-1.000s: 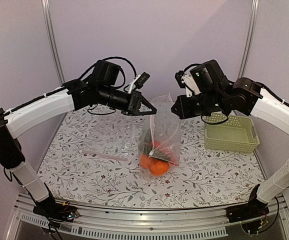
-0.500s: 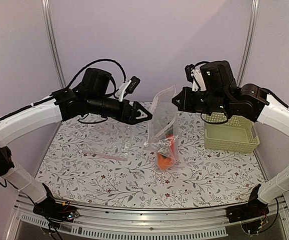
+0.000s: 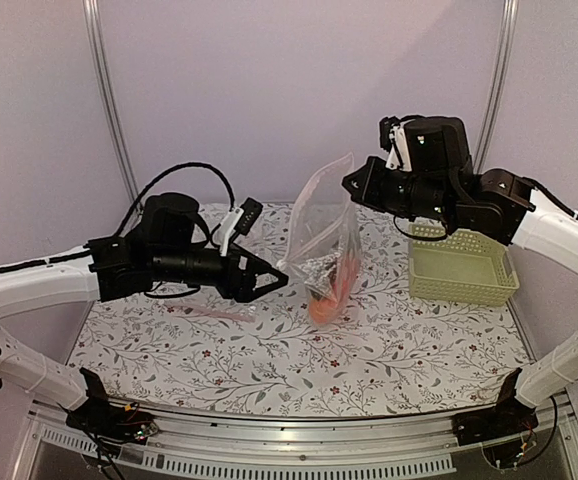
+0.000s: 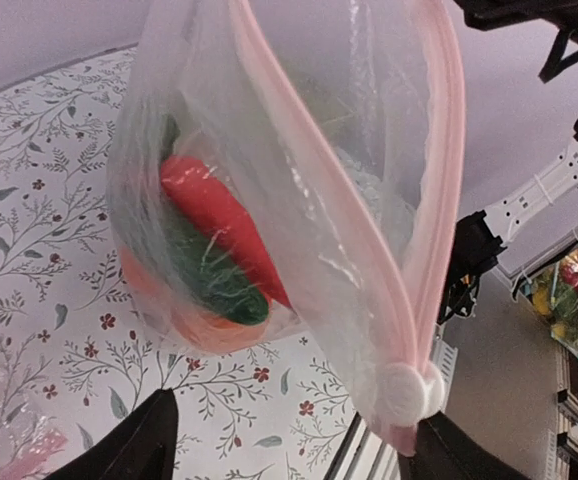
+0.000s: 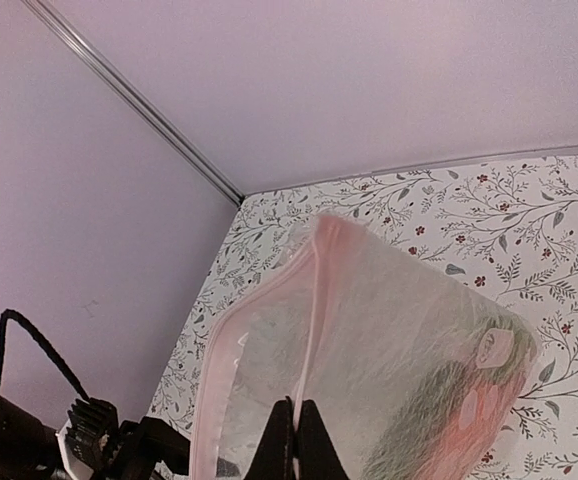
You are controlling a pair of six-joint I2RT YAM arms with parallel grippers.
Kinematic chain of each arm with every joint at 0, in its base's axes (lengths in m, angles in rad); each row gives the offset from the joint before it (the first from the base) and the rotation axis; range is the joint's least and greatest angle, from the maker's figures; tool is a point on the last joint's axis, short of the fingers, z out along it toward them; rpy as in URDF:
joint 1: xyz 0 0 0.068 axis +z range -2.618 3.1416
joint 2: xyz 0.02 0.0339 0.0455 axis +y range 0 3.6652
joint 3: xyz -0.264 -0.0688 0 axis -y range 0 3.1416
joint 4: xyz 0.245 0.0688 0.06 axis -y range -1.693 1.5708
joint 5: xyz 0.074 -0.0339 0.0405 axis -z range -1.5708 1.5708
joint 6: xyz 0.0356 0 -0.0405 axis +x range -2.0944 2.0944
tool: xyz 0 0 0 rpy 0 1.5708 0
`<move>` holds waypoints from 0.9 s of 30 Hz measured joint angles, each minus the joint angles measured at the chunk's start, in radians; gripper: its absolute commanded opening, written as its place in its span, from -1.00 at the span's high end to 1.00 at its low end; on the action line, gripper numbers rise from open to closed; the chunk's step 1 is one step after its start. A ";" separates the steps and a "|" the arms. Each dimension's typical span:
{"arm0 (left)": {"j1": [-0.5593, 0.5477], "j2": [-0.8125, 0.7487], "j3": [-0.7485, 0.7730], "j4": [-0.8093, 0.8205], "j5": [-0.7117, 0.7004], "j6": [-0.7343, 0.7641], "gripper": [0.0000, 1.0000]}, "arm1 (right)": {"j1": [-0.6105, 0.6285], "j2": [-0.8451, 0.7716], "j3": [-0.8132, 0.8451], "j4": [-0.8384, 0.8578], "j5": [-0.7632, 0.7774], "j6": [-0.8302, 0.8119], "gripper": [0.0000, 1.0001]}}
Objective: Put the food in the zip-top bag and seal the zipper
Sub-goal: Pass from the right arm to the left
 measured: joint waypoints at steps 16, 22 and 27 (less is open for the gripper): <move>-0.009 0.000 -0.129 0.276 0.012 -0.145 0.77 | 0.000 0.014 0.000 0.011 0.003 0.010 1.00; -0.010 0.000 -0.129 0.282 0.008 -0.148 1.00 | 0.000 0.014 0.000 0.012 0.022 0.009 1.00; -0.010 0.000 -0.100 0.227 0.002 -0.116 1.00 | 0.000 0.014 -0.002 0.012 0.049 0.007 1.00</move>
